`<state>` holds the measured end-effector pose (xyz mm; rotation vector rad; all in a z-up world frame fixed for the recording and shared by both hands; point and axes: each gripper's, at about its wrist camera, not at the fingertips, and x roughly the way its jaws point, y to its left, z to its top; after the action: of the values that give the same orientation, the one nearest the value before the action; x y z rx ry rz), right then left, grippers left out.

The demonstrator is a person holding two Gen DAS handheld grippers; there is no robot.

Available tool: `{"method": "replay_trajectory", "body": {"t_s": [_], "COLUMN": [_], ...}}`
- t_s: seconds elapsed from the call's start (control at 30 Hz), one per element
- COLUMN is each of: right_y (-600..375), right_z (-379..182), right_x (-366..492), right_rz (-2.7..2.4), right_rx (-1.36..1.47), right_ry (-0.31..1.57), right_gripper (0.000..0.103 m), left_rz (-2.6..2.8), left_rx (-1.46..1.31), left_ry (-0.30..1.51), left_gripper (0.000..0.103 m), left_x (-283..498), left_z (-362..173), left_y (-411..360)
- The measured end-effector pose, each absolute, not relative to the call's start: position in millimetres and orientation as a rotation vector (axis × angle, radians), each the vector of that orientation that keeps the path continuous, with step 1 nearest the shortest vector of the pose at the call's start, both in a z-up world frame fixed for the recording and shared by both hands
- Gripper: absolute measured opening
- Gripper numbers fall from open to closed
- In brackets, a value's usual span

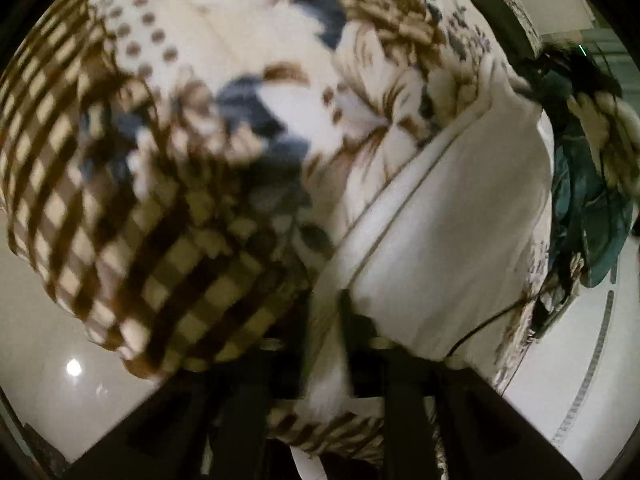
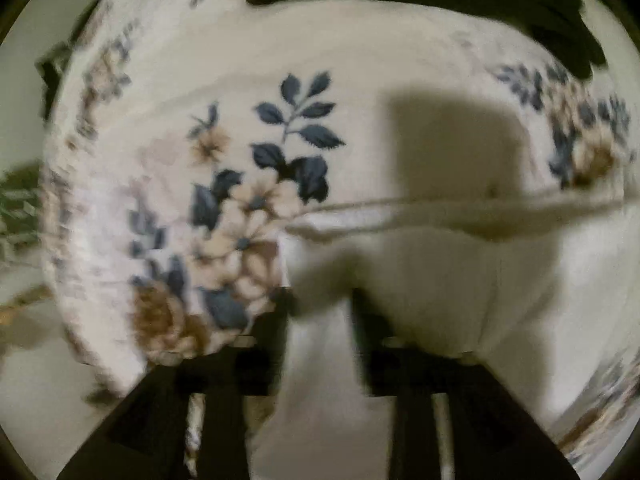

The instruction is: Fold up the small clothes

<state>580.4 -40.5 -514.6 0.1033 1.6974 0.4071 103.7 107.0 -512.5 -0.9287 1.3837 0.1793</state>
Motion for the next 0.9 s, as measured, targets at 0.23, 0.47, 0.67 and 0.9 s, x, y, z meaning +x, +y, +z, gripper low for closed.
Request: {"method": "replay_trajectory", "body": {"t_s": [0.23,0.47,0.67,0.9], "right_y": [-161.6,-252.7,-270.3,-275.3], "right_z": [-454.1,-506.8,-534.2,-552.3], "right_x": [571.9,580.7,582.2,584.2], "right_rz": [0.262,0.147,0.169,0.17], "right_rx": [0.106,0.373,0.47,0.438], "right_ry": [1.484,1.499,1.434,1.503], "right_gripper": [0.056,0.056,0.008,0.014], "left_rz": [0.026,-0.14,-0.102,-0.057], "left_rx": [-0.856,-0.652,-0.509,-0.57], "left_ry": [1.206,1.203,1.226,1.32], "left_gripper": [0.068,0.066,0.005,0.007], "left_x": [225.2,439.9,490.3,491.0], "left_z": [-464.9,-496.8,-519.2,-534.2], "left_y": [123.3,75.6,62.4,99.7]}}
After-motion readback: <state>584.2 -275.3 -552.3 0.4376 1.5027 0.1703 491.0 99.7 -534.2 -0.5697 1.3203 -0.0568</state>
